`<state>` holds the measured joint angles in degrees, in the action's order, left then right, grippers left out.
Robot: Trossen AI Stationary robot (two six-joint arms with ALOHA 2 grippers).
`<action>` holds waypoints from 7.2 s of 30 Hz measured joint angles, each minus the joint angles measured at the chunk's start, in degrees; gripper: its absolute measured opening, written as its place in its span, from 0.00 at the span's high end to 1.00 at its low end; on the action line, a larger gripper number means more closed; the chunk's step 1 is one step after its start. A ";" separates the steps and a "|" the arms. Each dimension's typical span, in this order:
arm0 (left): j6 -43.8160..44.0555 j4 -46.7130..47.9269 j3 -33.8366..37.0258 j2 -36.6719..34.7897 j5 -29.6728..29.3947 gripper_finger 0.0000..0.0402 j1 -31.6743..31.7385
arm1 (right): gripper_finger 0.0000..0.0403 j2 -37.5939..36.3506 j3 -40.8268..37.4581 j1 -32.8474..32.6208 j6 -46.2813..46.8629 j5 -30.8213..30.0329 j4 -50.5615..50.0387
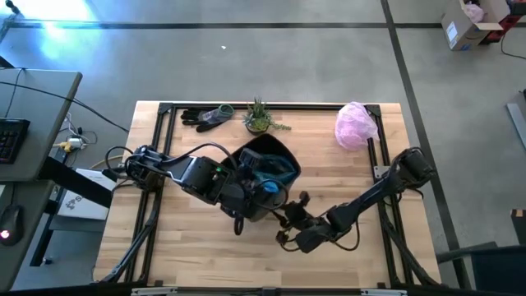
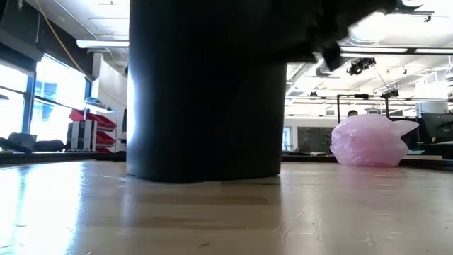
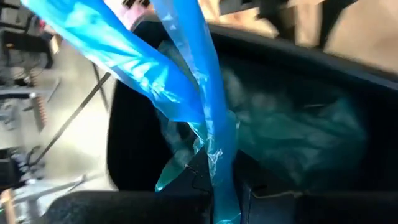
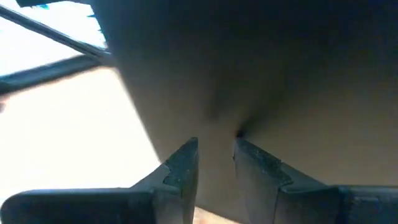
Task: Place trash/remove bag and relplace
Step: Remove the blue trash bag from the trash bin
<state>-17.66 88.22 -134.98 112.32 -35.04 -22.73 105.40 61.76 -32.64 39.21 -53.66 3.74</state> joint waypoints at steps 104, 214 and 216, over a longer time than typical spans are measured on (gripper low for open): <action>17.72 -1.48 16.44 -19.44 -36.87 1.00 -33.76 | 0.61 -4.70 58.14 3.09 -21.28 15.47 -75.09; 24.97 -2.03 21.75 -13.92 -30.63 1.00 -18.65 | 0.42 -5.00 58.18 -14.24 -8.65 -1.21 -78.22; 24.91 -2.09 21.75 -13.93 -30.63 1.00 -18.65 | 0.41 -5.00 58.21 -13.64 -9.28 -0.89 -79.58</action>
<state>7.25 86.13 -113.23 98.39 -65.67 -41.39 100.40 119.96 -46.28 29.93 -54.55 -75.84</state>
